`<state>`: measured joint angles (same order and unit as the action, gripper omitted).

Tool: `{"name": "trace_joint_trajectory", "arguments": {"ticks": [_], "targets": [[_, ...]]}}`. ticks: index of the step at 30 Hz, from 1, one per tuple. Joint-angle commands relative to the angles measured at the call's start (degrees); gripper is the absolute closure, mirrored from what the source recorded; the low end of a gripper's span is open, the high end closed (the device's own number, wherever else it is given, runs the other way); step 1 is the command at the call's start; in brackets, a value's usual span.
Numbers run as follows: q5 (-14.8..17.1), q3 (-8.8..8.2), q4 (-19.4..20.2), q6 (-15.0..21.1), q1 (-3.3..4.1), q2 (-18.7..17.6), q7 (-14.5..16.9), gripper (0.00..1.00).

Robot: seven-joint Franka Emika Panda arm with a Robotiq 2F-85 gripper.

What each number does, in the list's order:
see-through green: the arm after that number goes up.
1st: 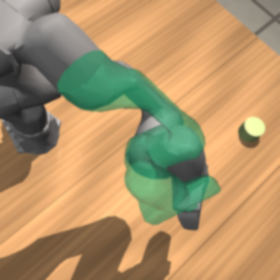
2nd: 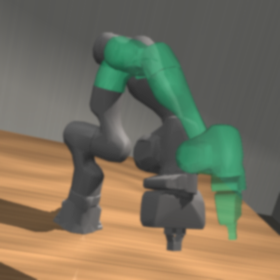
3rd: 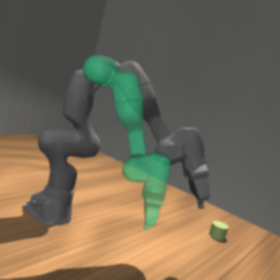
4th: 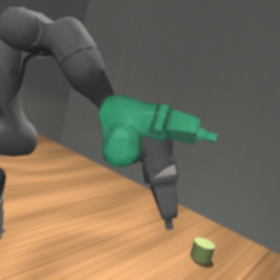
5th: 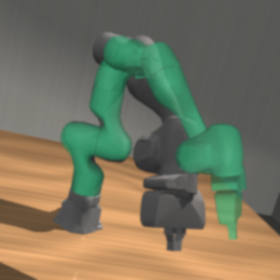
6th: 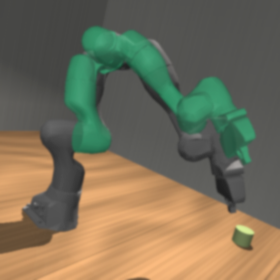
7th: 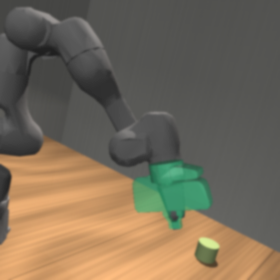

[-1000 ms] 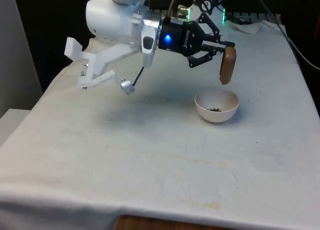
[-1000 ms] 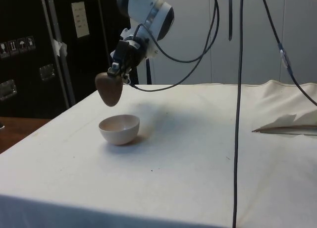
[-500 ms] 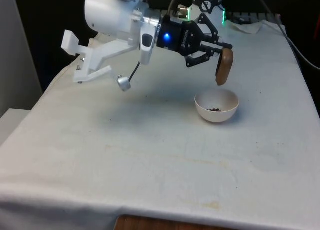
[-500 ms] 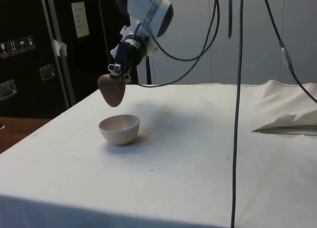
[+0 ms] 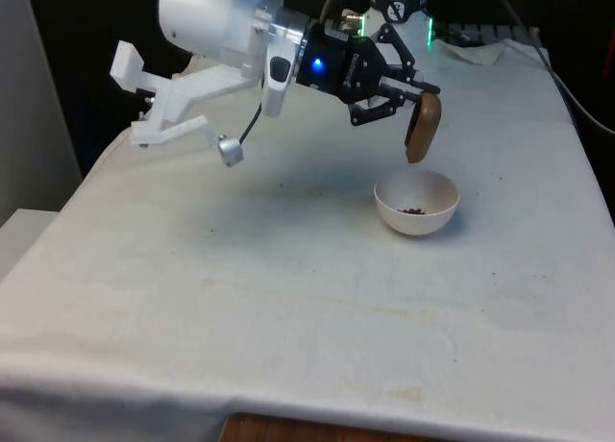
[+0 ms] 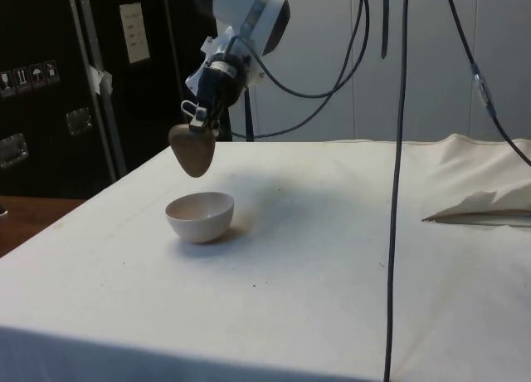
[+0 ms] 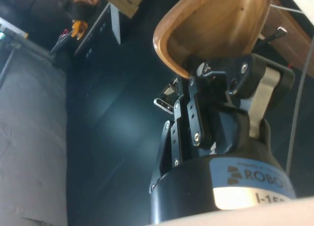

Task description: Pour the coffee beans from the cup into the bowl.

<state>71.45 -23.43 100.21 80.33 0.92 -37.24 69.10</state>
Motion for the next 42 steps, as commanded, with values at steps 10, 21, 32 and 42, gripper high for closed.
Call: {"name": "trace_joint_trajectory", "arguments": {"ticks": [10,21,32,42], "targets": [[-2.6,-0.46,0.6,2.2,0.52,1.5,-0.3,0.99],[-5.2,-0.4,0.9,4.0,0.69,2.5,-0.3,0.99],[-8.3,-0.46,1.1,5.6,0.8,3.3,-0.4,0.99],[-10.3,0.0,0.5,5.5,0.23,3.2,-0.1,0.99]]}}
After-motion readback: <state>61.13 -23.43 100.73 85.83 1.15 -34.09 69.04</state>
